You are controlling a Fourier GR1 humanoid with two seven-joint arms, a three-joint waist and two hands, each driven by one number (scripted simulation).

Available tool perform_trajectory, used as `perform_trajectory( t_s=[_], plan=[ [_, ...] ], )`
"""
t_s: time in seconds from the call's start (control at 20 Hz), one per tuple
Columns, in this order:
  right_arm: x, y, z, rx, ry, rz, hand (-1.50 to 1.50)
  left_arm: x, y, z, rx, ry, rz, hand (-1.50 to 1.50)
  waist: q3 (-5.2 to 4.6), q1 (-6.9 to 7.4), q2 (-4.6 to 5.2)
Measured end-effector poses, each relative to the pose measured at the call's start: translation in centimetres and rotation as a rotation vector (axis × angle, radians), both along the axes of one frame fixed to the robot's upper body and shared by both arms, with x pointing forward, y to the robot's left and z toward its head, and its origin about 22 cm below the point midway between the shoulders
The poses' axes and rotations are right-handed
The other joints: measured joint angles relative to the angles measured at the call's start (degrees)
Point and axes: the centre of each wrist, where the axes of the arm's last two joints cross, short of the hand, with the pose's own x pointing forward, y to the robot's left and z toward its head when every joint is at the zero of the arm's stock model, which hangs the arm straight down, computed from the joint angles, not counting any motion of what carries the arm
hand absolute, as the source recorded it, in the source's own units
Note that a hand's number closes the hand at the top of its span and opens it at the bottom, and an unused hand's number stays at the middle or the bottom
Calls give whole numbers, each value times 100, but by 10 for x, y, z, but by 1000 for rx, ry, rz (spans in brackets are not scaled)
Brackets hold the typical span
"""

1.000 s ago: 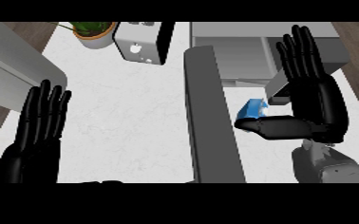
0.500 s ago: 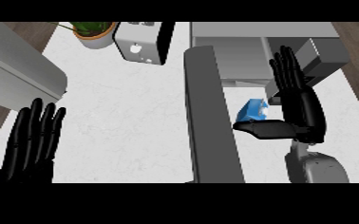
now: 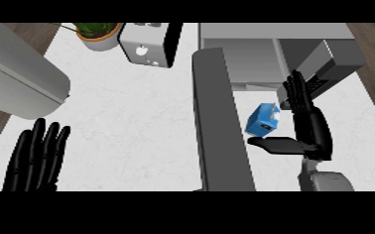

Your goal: Pick up the milk, place it into the microwave and close the microwave

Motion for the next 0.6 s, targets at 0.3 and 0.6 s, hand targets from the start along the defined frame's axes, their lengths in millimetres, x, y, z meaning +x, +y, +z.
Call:
perform_trajectory(
  t_s=[0.3, 0.6],
  plan=[
    [-10, -13, -38, -1, 28, -30, -150, 3, -5, 4, 0, -6, 4, -150, 1, -8, 2],
    [-8, -27, -77, 25, 40, -28, -150, -6, -10, 1, -2, -3, 7, -150, 1, 10, 3]
  ],
)
